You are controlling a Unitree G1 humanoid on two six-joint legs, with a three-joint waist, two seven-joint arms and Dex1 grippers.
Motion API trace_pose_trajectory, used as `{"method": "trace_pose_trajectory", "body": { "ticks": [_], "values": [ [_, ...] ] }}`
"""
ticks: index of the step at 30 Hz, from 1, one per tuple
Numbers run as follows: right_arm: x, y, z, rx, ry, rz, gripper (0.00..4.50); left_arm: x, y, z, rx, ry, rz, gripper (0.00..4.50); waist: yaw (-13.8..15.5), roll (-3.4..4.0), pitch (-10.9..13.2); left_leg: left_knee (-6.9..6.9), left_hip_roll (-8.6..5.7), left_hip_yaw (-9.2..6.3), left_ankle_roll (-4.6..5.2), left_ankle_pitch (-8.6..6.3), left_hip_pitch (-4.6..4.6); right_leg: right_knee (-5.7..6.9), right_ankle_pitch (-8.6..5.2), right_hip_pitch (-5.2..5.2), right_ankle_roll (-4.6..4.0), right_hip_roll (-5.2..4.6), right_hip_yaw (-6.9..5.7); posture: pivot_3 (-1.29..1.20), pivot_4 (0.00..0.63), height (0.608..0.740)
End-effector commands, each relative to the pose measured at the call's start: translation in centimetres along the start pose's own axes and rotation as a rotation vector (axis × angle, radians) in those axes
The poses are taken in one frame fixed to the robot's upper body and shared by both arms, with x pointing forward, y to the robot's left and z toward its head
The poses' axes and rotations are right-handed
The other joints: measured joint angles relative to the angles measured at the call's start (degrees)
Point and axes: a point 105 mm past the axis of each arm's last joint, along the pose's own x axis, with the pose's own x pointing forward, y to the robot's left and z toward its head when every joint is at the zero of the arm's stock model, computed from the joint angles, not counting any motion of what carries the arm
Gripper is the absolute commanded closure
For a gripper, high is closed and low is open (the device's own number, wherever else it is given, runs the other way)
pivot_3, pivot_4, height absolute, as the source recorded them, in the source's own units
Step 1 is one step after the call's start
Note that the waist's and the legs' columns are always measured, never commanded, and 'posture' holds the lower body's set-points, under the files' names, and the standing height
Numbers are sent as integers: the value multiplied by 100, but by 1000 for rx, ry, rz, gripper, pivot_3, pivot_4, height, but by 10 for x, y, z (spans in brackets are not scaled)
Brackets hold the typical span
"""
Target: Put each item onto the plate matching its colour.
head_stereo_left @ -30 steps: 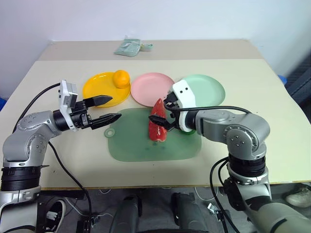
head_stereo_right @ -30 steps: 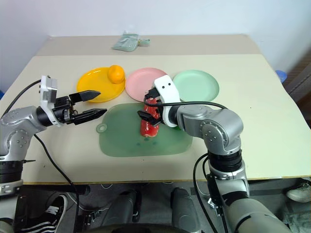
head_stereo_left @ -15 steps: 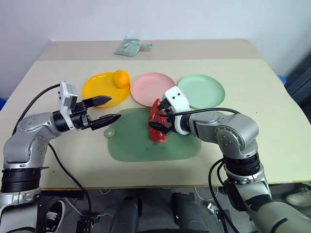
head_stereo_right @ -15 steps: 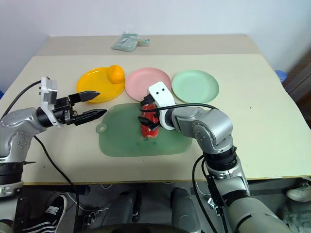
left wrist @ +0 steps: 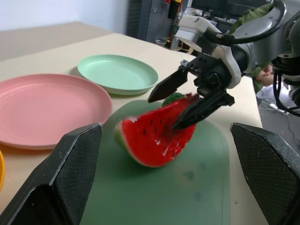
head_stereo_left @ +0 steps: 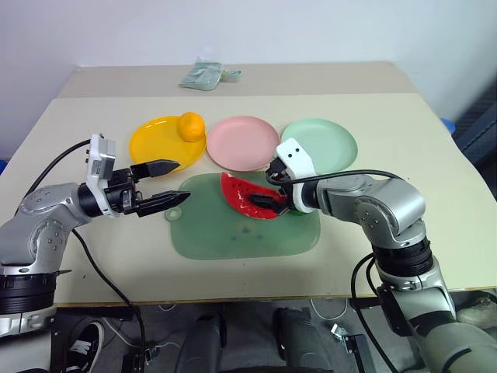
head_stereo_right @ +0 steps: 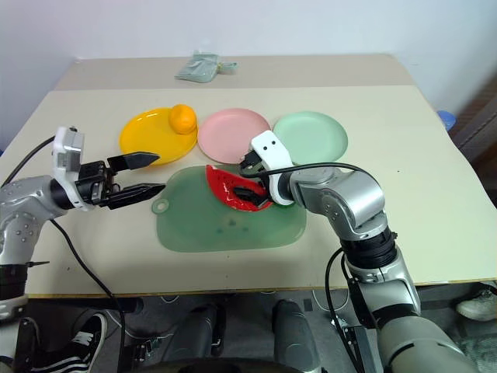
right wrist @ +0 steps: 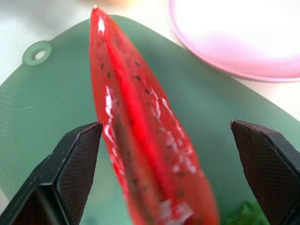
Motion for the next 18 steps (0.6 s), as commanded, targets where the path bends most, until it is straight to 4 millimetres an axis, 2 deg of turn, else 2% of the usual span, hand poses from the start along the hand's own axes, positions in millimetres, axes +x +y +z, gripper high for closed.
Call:
{"method": "trace_pose_trajectory", "body": {
  "ticks": [1,2,5,11,12,16,18],
  "values": [
    [-4,10,6,-52,-40,48,0,2,-4,8,41,1,-5,24,-10,0,0,0,0,0,0,0,0,0,0,0,0,-1,0,0,150,740],
    [-3,9,5,-45,-41,44,0,2,-4,8,43,1,-3,24,-20,0,0,0,0,0,0,0,0,0,0,0,0,0,0,0,150,740],
    [0,11,2,-85,-35,44,923,4,-4,9,48,-6,2,0,-47,0,0,-1,0,0,0,0,0,0,0,0,0,0,0,0,150,740],
    [2,12,-3,-124,-23,46,3890,4,-4,6,54,-5,12,0,-59,0,0,-2,0,0,0,0,0,-1,0,0,0,0,0,0,150,740],
    [2,12,-3,-129,-22,42,4228,3,-4,6,48,-3,10,0,-58,0,0,-2,0,-1,0,0,0,-1,0,0,0,0,0,0,150,740],
    [1,10,4,-90,-51,35,4282,2,-4,2,33,-1,10,0,-55,0,0,-2,0,-1,0,0,0,-1,0,0,0,0,0,0,150,740],
    [-2,9,16,-58,-104,50,4282,0,1,3,53,-19,37,0,-55,0,0,-2,0,-1,0,0,0,-1,0,0,0,0,0,0,150,740]
  ]
}}
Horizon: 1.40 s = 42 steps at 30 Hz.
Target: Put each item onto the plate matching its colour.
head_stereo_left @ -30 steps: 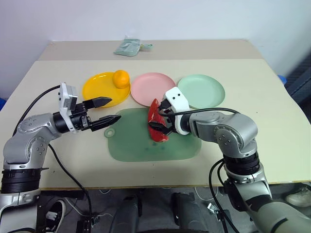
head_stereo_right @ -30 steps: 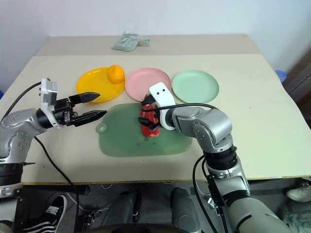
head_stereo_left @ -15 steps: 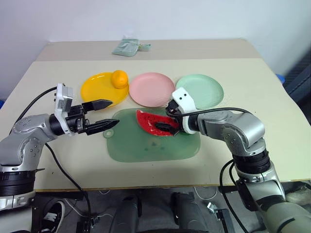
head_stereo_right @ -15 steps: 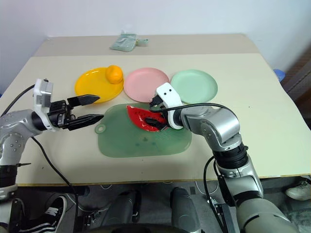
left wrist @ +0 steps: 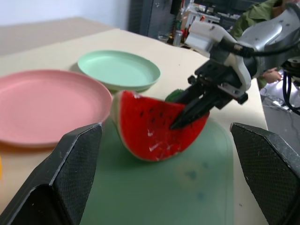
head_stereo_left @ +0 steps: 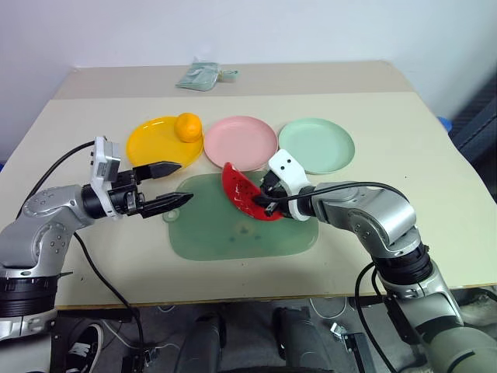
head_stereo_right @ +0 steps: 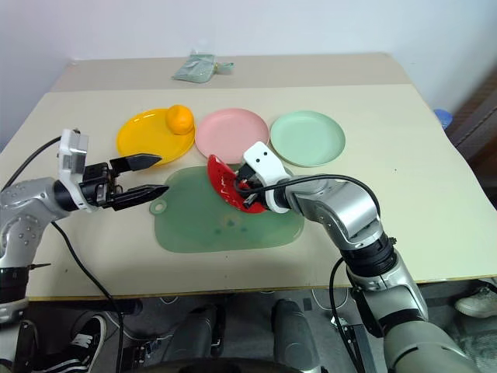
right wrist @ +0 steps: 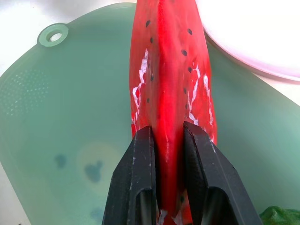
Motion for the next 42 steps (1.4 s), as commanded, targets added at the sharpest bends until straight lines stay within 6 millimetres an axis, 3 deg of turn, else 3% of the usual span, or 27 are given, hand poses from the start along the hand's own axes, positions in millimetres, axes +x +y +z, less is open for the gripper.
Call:
{"method": "trace_pose_trajectory", "body": {
  "ticks": [1,3,7,10,15,17,20,26,28,34,39,42],
  "values": [
    [-11,-2,32,40,-141,20,4282,-3,8,11,59,-56,45,0,1,0,0,0,0,0,0,0,0,0,0,0,0,0,0,0,150,740],
    [-16,-5,48,75,-214,33,4282,-4,21,16,83,-88,112,0,9,0,0,0,0,0,0,0,0,1,0,0,0,0,0,0,150,740],
    [-19,-32,72,62,-310,-90,4282,-4,43,19,160,-118,235,0,15,0,0,2,-1,0,0,0,0,2,1,0,1,0,0,0,150,740],
    [-11,-51,85,67,-350,-168,4282,-1,57,15,209,-104,319,0,3,0,0,2,-2,2,0,0,0,1,1,0,1,-1,0,0,150,740],
    [15,-64,121,109,-470,-218,4282,4,61,8,199,-123,357,0,-43,1,1,-7,-2,6,0,0,0,7,1,-10,1,0,2,0,150,740],
    [32,-63,124,95,-473,-221,4282,5,63,7,205,-128,379,0,-48,1,1,-9,-1,7,0,0,0,11,1,-15,1,0,2,0,150,740],
    [55,-70,112,13,-415,-292,4282,7,64,5,229,-123,400,0,-35,1,0,-9,-2,9,0,0,0,11,1,-14,1,-3,2,0,150,740],
    [75,-77,89,-50,-352,-293,4282,4,60,7,259,-121,412,0,-21,2,1,-7,-5,7,-2,1,-4,10,2,-13,1,-7,1,0,150,740],
    [75,-78,88,-23,-365,-282,3230,3,58,8,255,-122,415,0,-34,2,1,-9,-4,6,-2,1,-4,11,1,-15,0,-4,1,0,150,740],
    [57,-82,111,-67,-459,-304,412,3,48,10,235,-126,377,0,-88,3,2,-12,-3,4,-2,1,-3,16,1,-17,0,-4,1,0,150,740],
    [9,-88,134,-60,-654,-255,412,8,25,26,177,-186,220,0,-39,4,2,-8,-4,5,-2,1,-6,15,1,-16,1,-5,1,0,150,740],
    [-28,-82,124,-69,-714,-115,412,10,13,29,137,-164,135,0,6,3,2,-9,-3,-2,-1,0,-6,14,1,-9,1,-5,-3,0,150,740]
  ]
}}
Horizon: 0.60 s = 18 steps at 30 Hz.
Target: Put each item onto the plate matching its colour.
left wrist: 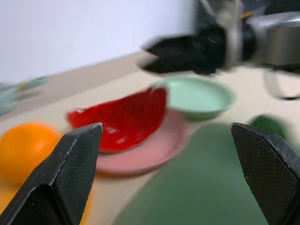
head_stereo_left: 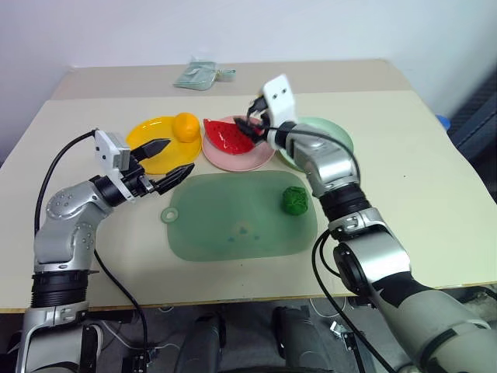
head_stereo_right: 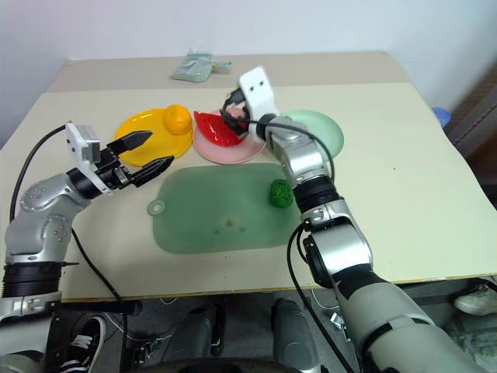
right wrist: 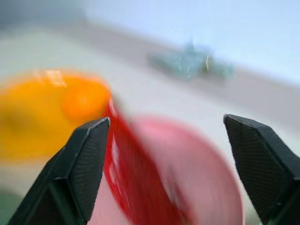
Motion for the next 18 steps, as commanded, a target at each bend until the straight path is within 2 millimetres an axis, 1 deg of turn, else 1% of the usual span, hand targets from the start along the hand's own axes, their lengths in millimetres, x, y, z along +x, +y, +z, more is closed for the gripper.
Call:
{"method": "trace_pose_trajectory", "body": {
  "ticks": [1,3,5,7,8,10,11,15,18],
  "values": [
    [-43,3,27,-4,-101,166,412,-3,-12,14,-6,2,-79,0,18,0,0,2,0,0,1,0,0,-2,0,5,0,-1,-2,0,150,740],
    [-72,16,16,-80,-29,295,412,-2,-15,7,8,78,-92,0,34,0,0,3,-1,-2,1,-1,1,-19,0,12,1,-1,-3,0,150,740],
    [-106,38,1,-139,74,446,412,0,-23,6,-33,106,-156,0,40,2,1,4,-1,0,2,-1,2,-23,0,12,1,-1,-3,0,150,740],
    [-126,47,-11,-165,156,504,412,3,-27,8,-39,105,-203,0,-19,3,3,5,1,0,2,-1,3,-21,-1,12,1,3,-3,0,150,740],
    [-131,47,-18,-166,192,505,412,5,-29,10,-13,87,-219,0,-44,4,3,5,1,3,2,-1,5,-20,-1,11,1,3,-1,0,150,740],
    [-141,41,-37,-157,290,479,412,9,-31,9,80,73,-255,0,-38,3,3,6,3,11,2,-1,15,-14,-1,11,1,5,4,0,150,740],
    [-144,39,-43,-150,318,471,412,10,-32,8,102,73,-266,0,-27,3,3,7,4,10,2,-1,15,-13,-1,12,0,7,4,0,150,740],
    [-148,16,-75,-219,418,347,412,12,-40,0,81,91,-316,0,6,2,3,11,3,11,2,-1,10,-20,-1,14,0,5,5,0,150,740],
    [-146,7,-87,-215,435,295,412,12,-42,-3,64,97,-327,0,27,2,3,14,1,12,2,-1,7,-21,-1,14,1,2,5,0,150,740]
  ]
}}
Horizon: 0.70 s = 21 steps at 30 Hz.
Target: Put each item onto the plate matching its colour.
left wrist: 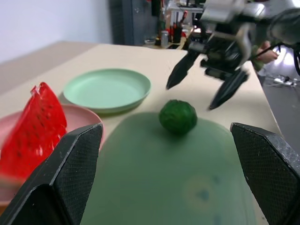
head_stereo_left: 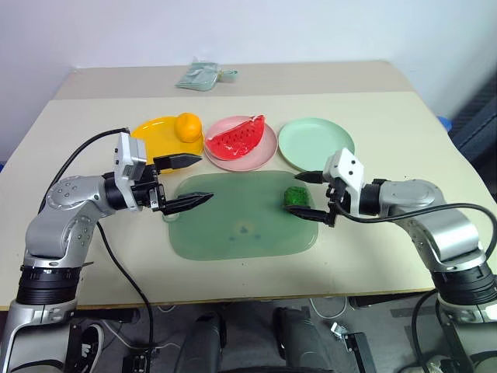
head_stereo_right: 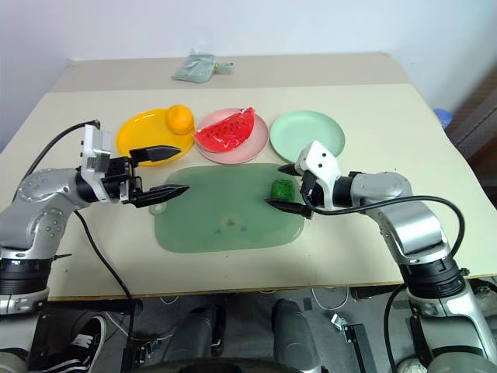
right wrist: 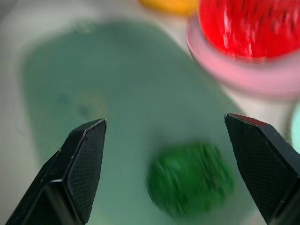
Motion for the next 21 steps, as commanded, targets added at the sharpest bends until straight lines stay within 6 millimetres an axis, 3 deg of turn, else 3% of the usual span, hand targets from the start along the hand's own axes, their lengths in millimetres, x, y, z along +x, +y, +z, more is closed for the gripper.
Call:
{"method": "trace_pose_trajectory", "body": {
  "ticks": [1,7,9,12,17,21],
  "values": [
    [2,-11,-3,-31,-13,-68,412,2,-4,3,26,-3,-19,0,1,0,0,0,0,-1,0,0,0,0,0,0,0,0,0,0,150,740],
    [7,-10,-23,22,18,-42,412,-1,-3,-2,28,14,8,0,3,0,0,0,0,-1,0,0,1,1,0,0,0,0,0,0,150,740],
    [8,-3,-25,69,-2,11,928,-2,-2,-2,35,14,19,0,7,0,0,0,0,-2,0,0,0,2,0,1,0,0,0,0,150,740],
    [11,-9,-18,38,-22,-31,1888,-5,0,-2,35,8,37,0,4,-1,0,0,0,-2,0,0,1,2,0,2,0,1,-1,0,150,740],
    [10,-49,13,120,-167,-215,1888,-6,10,5,61,-33,120,0,-23,1,1,0,1,-3,0,0,2,5,0,1,0,1,-1,0,150,740],
    [1,-113,18,138,-177,-584,1888,-1,16,13,87,-80,167,0,14,1,1,4,-1,-3,-1,1,2,7,1,1,0,0,-1,0,150,740]
  ]
}}
